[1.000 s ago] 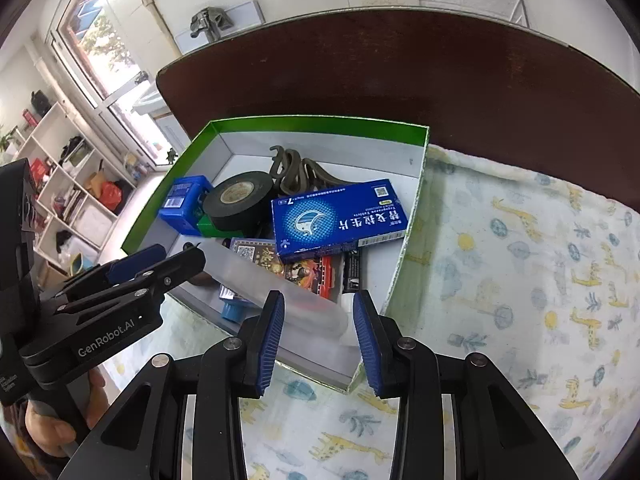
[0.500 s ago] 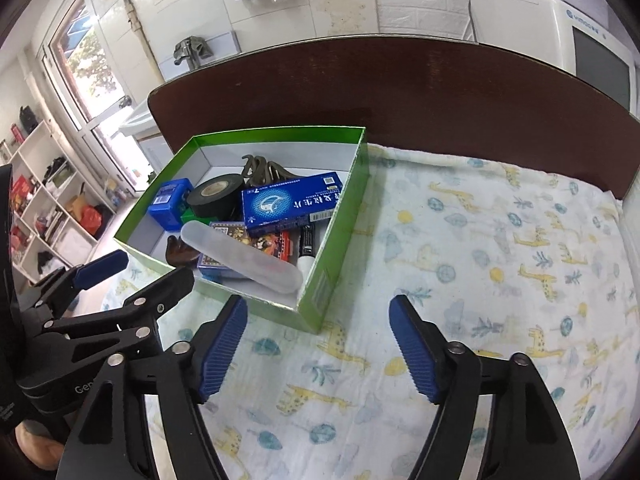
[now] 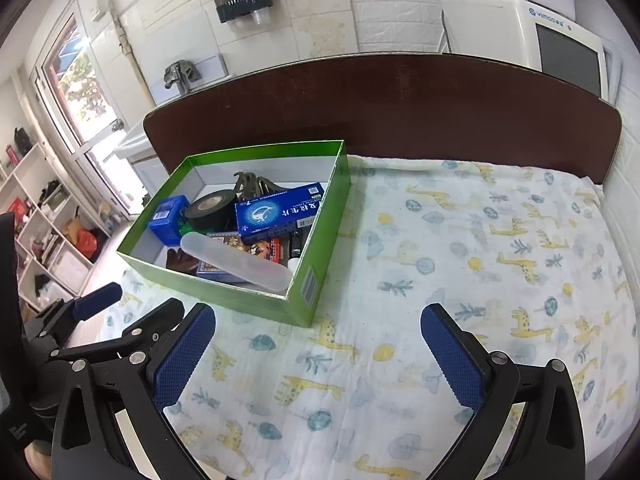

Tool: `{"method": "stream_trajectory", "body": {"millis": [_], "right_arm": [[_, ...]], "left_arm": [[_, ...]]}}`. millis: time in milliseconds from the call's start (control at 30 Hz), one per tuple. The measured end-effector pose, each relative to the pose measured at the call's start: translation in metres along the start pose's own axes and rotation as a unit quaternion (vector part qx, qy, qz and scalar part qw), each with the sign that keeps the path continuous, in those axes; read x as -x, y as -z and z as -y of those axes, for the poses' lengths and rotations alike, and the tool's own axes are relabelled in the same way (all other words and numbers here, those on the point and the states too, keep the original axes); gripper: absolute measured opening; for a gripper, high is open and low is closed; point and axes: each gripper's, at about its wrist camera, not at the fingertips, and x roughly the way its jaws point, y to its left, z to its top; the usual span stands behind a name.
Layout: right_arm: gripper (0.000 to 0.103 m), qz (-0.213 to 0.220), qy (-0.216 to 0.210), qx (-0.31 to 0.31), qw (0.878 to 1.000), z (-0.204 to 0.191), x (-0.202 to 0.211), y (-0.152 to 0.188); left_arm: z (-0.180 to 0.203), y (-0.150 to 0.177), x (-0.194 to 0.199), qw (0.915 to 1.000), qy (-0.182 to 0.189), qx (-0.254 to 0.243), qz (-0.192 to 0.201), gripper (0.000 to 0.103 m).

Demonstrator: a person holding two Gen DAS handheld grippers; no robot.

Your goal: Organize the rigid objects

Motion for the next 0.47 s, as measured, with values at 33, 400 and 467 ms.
{"method": "stream_trajectory", "body": {"millis": [33,400,467], "right_arm": [[0.103,0.001,0.000,-0.001,1.000,0.0003,0.0008,0.0000],[0.103,0.003,0.000,-0.004,1.000,0.0028,0.0041,-0.0009],[0.103,0.003,0.000,-0.004,1.000,0.0031,0.0044,-0.0010]], "left_arm": [[0.0005,-0.0004,0.0011,1.0000,-0.001,0.000,0.001,0.086],[0.0050,0.0007,0.0090,0.9999,-0.009,-0.002,0.011,0.087],[0.0049,0.0005,0.0099,0.9999,-0.010,0.000,0.012,0.087]]}}
